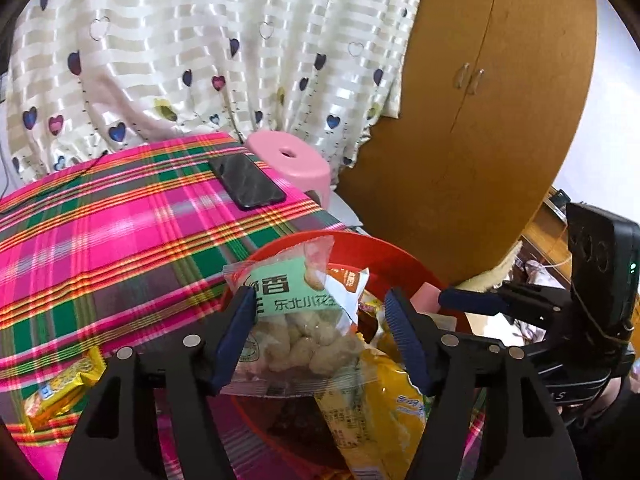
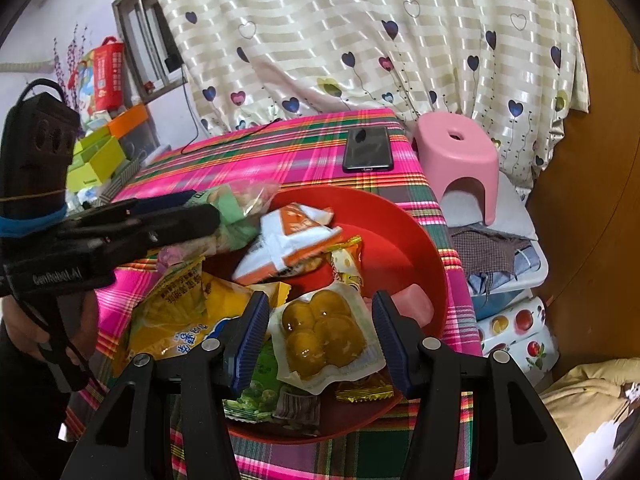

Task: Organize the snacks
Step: 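Lower both held snacks into the red basket and open both grippers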

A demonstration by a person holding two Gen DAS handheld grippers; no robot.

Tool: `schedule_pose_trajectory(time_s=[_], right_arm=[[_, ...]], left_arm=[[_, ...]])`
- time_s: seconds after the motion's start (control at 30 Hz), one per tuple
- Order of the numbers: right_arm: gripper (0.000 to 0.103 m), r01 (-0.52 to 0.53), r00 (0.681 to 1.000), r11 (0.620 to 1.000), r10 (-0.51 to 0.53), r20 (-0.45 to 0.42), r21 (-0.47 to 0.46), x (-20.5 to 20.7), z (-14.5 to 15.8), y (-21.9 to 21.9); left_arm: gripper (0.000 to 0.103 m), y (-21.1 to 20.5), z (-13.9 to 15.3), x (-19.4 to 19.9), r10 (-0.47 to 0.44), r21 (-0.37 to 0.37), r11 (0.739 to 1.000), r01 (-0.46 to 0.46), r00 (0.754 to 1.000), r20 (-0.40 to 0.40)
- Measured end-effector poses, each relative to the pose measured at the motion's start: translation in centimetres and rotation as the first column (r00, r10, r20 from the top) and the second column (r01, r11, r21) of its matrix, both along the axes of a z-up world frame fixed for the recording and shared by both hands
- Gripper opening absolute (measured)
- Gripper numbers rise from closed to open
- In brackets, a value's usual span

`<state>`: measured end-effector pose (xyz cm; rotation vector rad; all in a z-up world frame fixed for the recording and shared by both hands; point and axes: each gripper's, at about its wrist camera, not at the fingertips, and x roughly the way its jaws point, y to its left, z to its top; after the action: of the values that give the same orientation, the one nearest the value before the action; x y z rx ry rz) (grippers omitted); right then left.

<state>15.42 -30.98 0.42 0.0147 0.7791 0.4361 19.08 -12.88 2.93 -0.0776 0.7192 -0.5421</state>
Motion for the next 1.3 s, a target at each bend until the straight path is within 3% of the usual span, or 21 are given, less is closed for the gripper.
schedule_pose_trajectory(time_s=[0.17,0.23,0.4,0.83,1.0,1.3], right_arm=[[0.052,0.006,1.000,1.000,-0.006,0.004,-0.001,-0.1,0.0,-0.1],[0.052,0.012,1.000,1.000,-0.012,0.006,-0.002,0.0,0.1,-0.1],[0.052,0.020,1.000,1.000,-0.020,0.015,0.002,-0.4,0.4,-0.6],[0.052,-0.052,0.998,0.998,0.051,0.047,0.019,-2.6,1.6,1.3],[0.052,-0.146,0.989,0.989,0.146,0.015,-0.033,-3.4,0.1,4.8],[0.052,-0.100,0.995,0.989,0.102,0.015,-0.108,-0.9,-1.1,6.8]], left_arm=[[0.068,-1.1,-0.6,0.4,-0.055,-0.017,0.998,0.055,0.998,-0.037],[0.068,-0.9,-0.3,0.1,-0.024,0.019,1.000,0.024,1.000,-0.007],[0.068,2.2,1.0,-0.7,0.086,-0.010,0.996,-0.086,0.996,0.031],[0.068,6.0,1.0,-5.9,0.199,-0.011,0.980,-0.198,0.980,0.016],[0.068,7.7,1.0,-7.9,0.229,-0.019,0.973,-0.229,0.973,0.011],[0.068,10.9,0.4,-10.3,0.308,-0.026,0.951,-0.308,0.951,-0.010]])
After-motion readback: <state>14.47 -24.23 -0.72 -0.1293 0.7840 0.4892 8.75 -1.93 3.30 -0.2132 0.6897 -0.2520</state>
